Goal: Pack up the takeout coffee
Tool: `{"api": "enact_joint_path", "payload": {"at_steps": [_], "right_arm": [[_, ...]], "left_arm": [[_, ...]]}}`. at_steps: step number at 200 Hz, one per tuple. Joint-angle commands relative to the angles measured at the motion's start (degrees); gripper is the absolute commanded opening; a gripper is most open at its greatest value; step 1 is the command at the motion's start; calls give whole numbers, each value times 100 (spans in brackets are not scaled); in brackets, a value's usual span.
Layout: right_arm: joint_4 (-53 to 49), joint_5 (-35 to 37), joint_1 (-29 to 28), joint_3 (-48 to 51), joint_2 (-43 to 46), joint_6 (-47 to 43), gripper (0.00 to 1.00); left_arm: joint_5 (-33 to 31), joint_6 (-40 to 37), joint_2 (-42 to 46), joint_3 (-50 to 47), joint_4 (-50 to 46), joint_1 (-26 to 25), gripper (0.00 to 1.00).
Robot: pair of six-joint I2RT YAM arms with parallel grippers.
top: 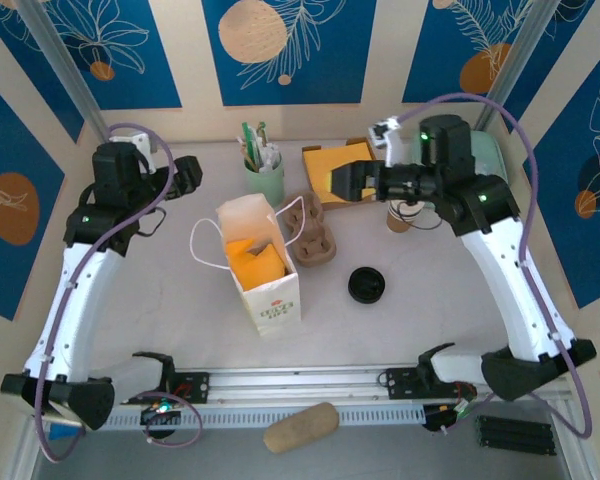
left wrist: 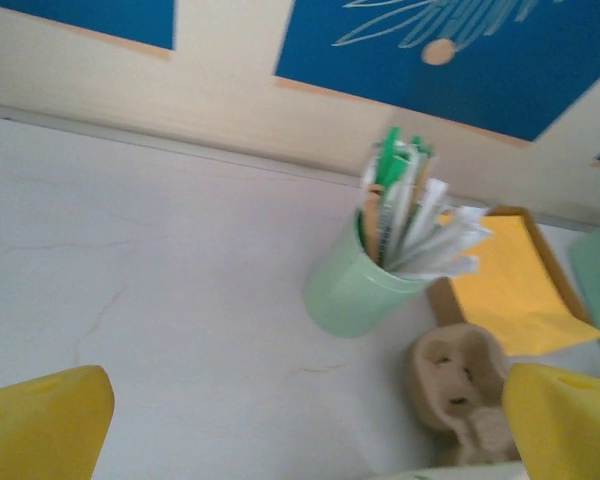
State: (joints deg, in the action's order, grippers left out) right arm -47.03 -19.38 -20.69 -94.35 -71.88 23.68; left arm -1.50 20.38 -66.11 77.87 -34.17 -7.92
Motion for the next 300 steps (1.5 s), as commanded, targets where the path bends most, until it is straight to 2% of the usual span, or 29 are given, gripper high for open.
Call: {"api": "enact_joint_path", "payload": {"at_steps": [1,51,93,137,179,248,300], "right_arm": [[338,771,399,690,366,66,99],[1274,2178,1138,2645,965,37,99],[2456,2956,1696,4103,1166,227,99],[3660,3474,1816,5133,1208,-329,99],[5282,3878,1848,6202,1103,-842,99],[7862,3647,1948,7163,-163,-1628,99],[8704,2976,2121,7167,-616,-1538,99]], "left_arm": [[-466,-352,162,-543,843,195,99],[-784,-655,393,-1769,1895,449,99],[-639,-1117,783,-3023,2985,467,99],[-411,-1628,1256,-4437,4177,463,99],[-550,-1866,868,-5279,5103,458,100],[-531,-1934,-854,-6082,7958,459,99],[-187,-2204,-1855,-6125,9297,458,99]]}}
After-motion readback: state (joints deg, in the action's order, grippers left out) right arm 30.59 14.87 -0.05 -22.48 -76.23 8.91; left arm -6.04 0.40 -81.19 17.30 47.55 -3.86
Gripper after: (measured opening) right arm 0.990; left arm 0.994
